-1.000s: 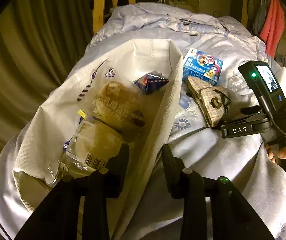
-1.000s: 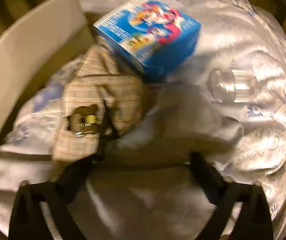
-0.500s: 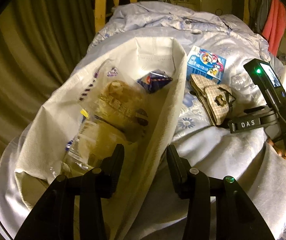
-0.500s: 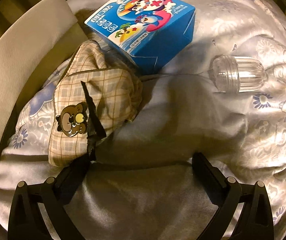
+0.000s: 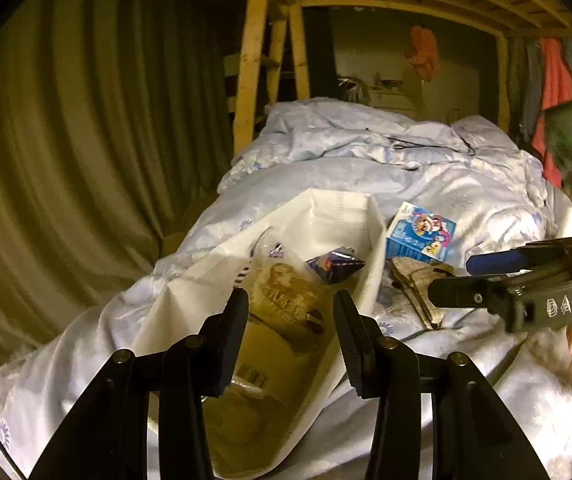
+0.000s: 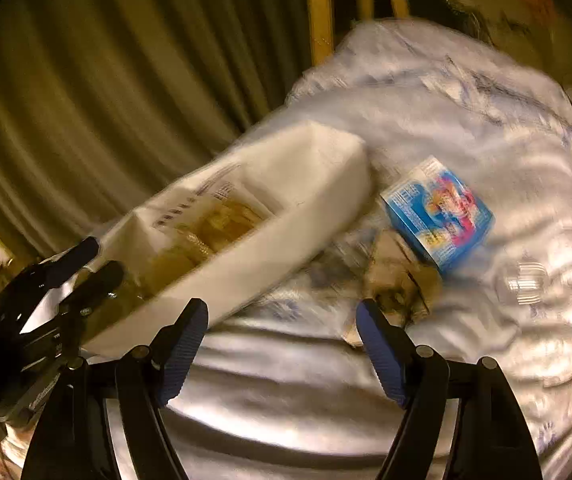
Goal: Organize objects
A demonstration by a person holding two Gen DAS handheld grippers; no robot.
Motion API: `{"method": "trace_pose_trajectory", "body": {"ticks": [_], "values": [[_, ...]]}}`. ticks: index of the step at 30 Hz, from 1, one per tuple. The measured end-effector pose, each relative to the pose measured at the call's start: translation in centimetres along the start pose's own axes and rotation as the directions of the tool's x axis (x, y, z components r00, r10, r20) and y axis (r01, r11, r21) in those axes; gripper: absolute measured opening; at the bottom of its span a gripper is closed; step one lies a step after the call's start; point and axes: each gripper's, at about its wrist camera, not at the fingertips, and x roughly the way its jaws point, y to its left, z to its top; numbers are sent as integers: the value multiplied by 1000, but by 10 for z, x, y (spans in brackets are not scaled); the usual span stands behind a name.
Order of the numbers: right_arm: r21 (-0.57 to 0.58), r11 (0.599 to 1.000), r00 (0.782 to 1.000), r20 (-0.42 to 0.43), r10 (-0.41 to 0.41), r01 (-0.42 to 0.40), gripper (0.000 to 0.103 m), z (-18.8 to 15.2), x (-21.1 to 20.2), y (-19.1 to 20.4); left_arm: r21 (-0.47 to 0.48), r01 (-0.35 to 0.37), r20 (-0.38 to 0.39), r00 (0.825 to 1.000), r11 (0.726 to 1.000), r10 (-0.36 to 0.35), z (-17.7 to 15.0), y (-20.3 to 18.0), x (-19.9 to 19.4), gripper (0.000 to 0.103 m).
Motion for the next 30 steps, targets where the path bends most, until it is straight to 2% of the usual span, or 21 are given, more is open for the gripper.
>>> {"method": "trace_pose_trajectory", "body": {"ticks": [3,7,14,30], "values": [[-62,998,999,38,-21,24,76,-11,-15,24,-23,4,-25,1000,1000,-5,1,4,6,44],[-71,997,999,35,13,-11,76,-10,2,27,-17,-4,-40,999,1000,3,0,3,8,44],[-68,998,999,28,14,-12,75,-1,22,19,-28,-6,-52,999,1000,4,-1,4,7,44],[-97,995,1000,-1,2,-2,76,-3,21,13,-24,-4,-79,997,1000,2,-3,3,11,44]]}}
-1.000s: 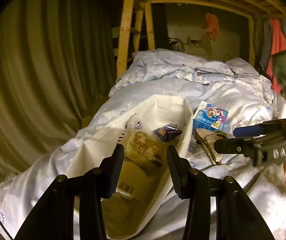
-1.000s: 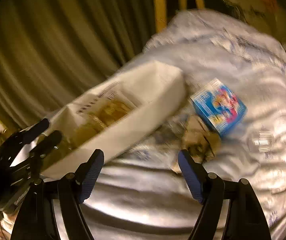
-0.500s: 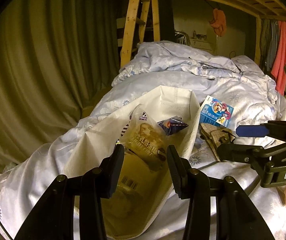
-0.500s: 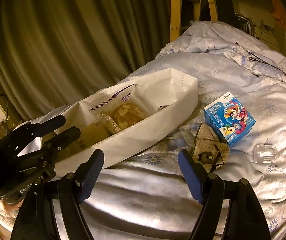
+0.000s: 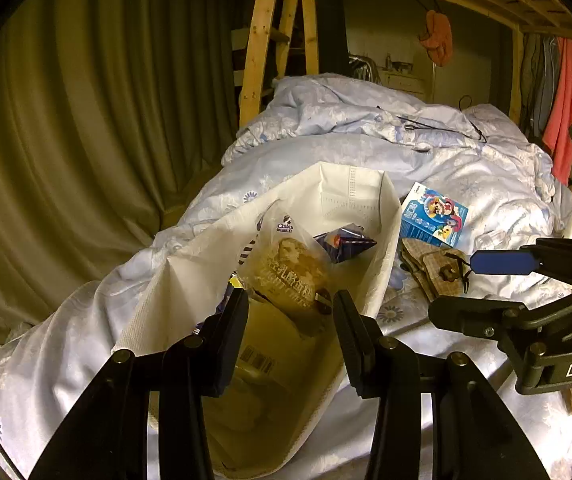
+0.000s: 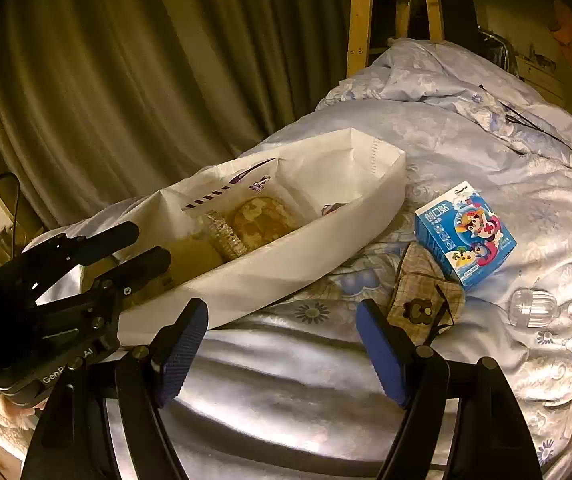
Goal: Organize objects
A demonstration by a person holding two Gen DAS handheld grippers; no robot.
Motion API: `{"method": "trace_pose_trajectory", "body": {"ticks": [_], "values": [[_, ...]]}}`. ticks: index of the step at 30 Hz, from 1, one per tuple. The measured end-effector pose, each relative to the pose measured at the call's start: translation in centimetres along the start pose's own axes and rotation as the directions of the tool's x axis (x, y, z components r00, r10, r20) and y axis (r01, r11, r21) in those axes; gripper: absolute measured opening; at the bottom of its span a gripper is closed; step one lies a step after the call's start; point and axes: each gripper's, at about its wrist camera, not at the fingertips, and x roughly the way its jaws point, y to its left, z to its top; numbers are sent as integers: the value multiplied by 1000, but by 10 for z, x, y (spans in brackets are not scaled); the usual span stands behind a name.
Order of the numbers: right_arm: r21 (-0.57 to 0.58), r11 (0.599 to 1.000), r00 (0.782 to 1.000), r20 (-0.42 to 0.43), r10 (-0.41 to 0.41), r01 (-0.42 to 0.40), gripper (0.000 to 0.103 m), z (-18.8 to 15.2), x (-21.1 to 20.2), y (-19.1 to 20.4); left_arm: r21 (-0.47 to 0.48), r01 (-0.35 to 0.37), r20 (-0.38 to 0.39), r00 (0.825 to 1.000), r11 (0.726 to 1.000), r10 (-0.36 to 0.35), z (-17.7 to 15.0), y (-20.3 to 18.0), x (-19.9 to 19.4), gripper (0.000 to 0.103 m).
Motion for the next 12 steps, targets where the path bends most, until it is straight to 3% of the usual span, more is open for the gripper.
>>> {"method": "trace_pose_trajectory", "body": {"ticks": [12], "values": [[-6,1000,1000,-7,-4,4,76,1,3,-1,1,2,5,1000,1000,-2,-1,0,-1,44]]}}
